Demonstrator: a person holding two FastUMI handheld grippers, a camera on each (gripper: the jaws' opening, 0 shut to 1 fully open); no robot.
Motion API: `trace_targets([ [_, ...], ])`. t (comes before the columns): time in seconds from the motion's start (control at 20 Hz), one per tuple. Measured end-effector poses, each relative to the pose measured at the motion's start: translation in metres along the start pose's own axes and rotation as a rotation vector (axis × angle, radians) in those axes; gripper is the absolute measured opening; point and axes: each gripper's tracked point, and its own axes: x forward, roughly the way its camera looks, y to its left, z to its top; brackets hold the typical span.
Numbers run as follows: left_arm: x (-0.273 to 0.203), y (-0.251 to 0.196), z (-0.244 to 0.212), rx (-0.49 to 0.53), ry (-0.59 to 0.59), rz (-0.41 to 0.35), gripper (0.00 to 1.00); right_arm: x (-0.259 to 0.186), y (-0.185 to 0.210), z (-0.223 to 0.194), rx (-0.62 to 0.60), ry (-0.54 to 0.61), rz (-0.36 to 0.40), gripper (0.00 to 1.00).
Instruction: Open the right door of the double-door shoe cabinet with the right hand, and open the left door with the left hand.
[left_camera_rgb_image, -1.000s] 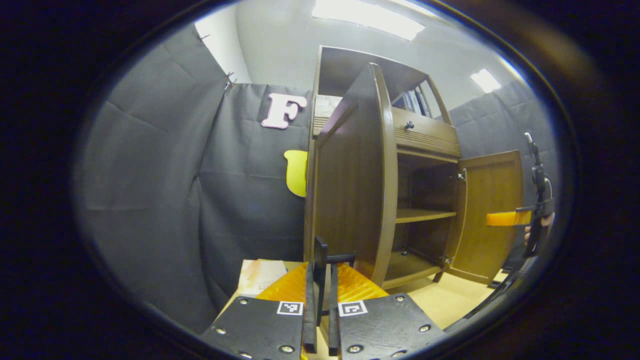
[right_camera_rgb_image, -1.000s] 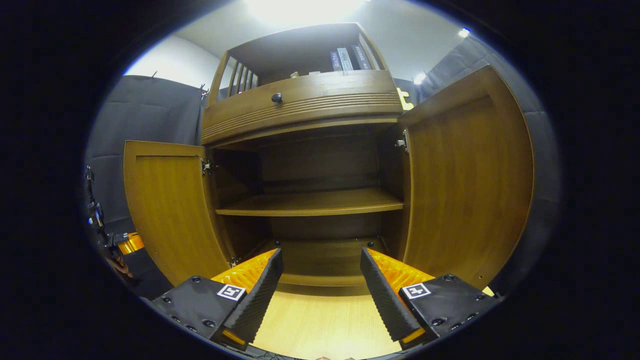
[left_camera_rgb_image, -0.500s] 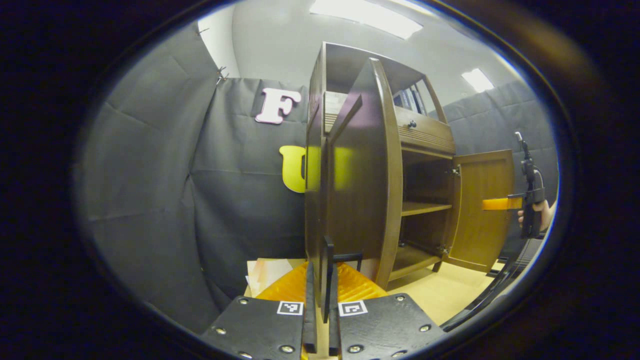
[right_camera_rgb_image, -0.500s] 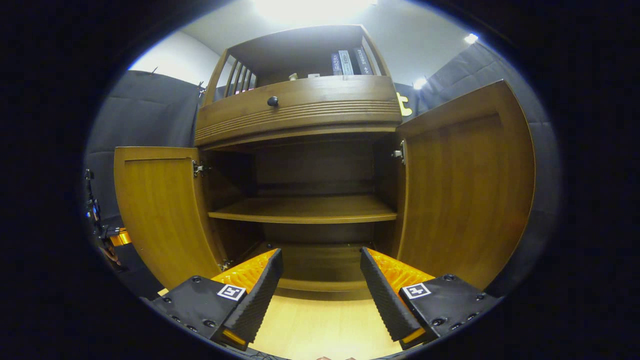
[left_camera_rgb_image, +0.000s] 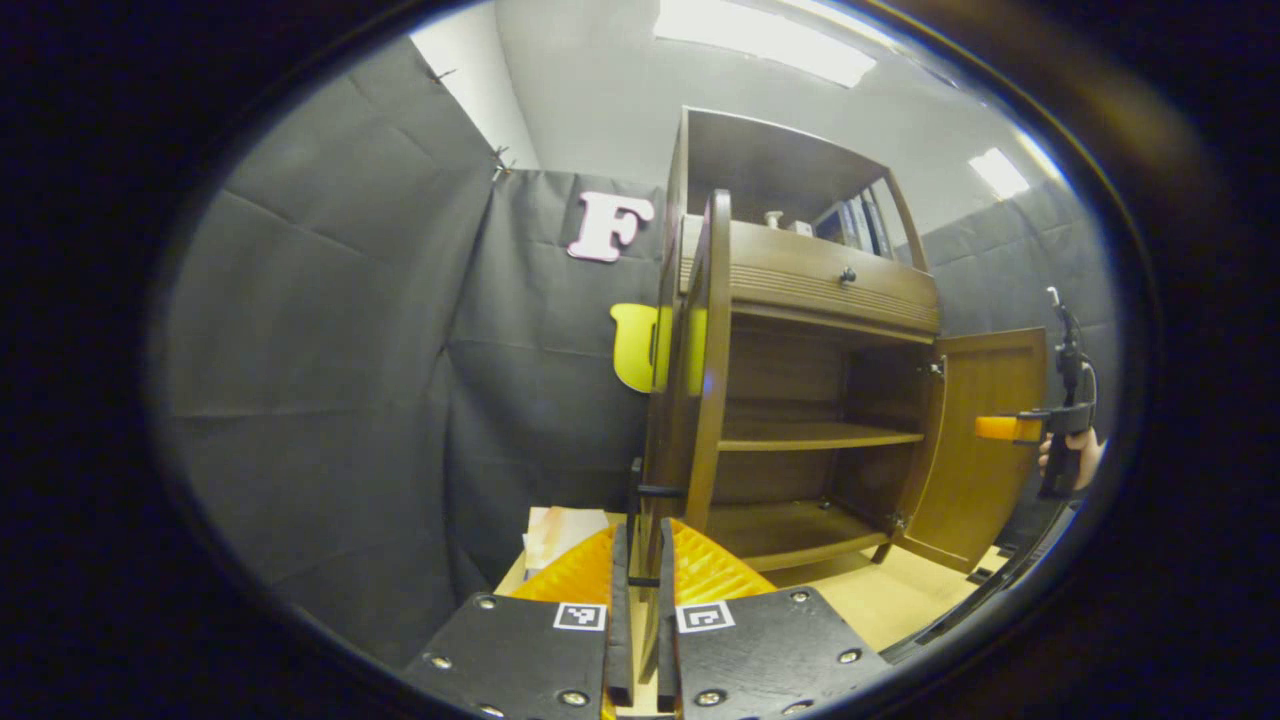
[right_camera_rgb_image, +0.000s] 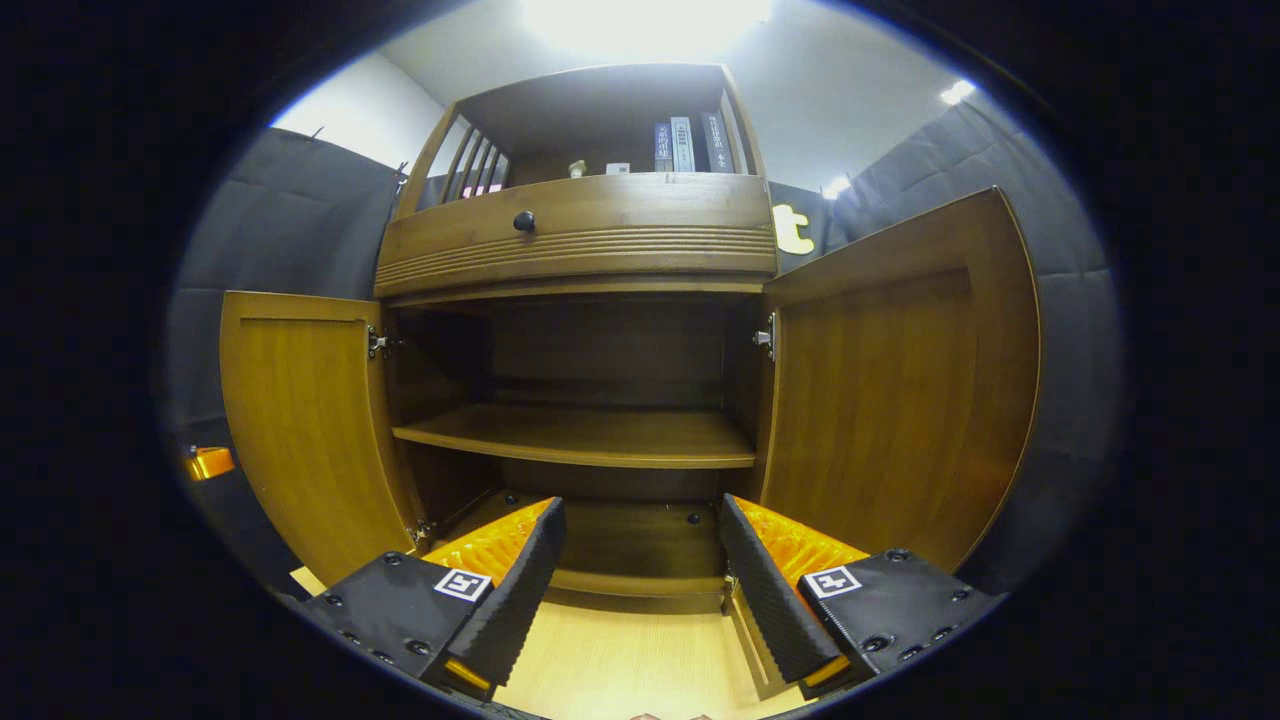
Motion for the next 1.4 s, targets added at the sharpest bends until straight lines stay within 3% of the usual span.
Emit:
trace_targets([
  [0.1,-0.020,-0.013,0.023,-0.010,-0.029,0.052,0.12,-0.005,0.003,-0.004,-0.004,0.015,0.046,0.93],
  [0.15,-0.028,-0.023,0.037,-0.015,-0.047,0.063,0.12,-0.007,0.004,-0.009,-0.005,0.021,0.066,0.98],
  [0.2,-0.030,-0.038,0.049,-0.027,-0.069,0.057,0.12,-0.010,0.004,-0.008,-0.009,0.019,0.083,0.92],
  [0.25,-0.030,-0.050,0.062,-0.030,-0.094,0.051,0.12,-0.013,0.003,-0.006,-0.011,0.013,0.093,0.93],
  [0.5,-0.019,-0.100,0.080,-0.013,-0.162,0.084,0.46,-0.025,0.004,-0.011,0.004,0.022,0.144,0.93],
  [0.75,-0.004,-0.155,0.050,0.010,-0.067,0.056,0.79,-0.040,-0.007,-0.021,-0.007,0.021,0.122,0.92],
  [0.85,-0.002,-0.166,0.045,0.024,-0.052,0.072,0.92,-0.043,-0.015,-0.018,0.001,0.014,0.106,0.98],
  [1.1,-0.004,-0.183,0.037,-0.019,-0.049,0.070,0.92,-0.054,-0.016,-0.029,-0.009,0.047,0.107,0.98],
  [1.4,-0.001,-0.193,0.037,0.038,-0.035,0.051,0.92,-0.062,-0.018,-0.034,0.018,0.069,0.108,0.93],
])
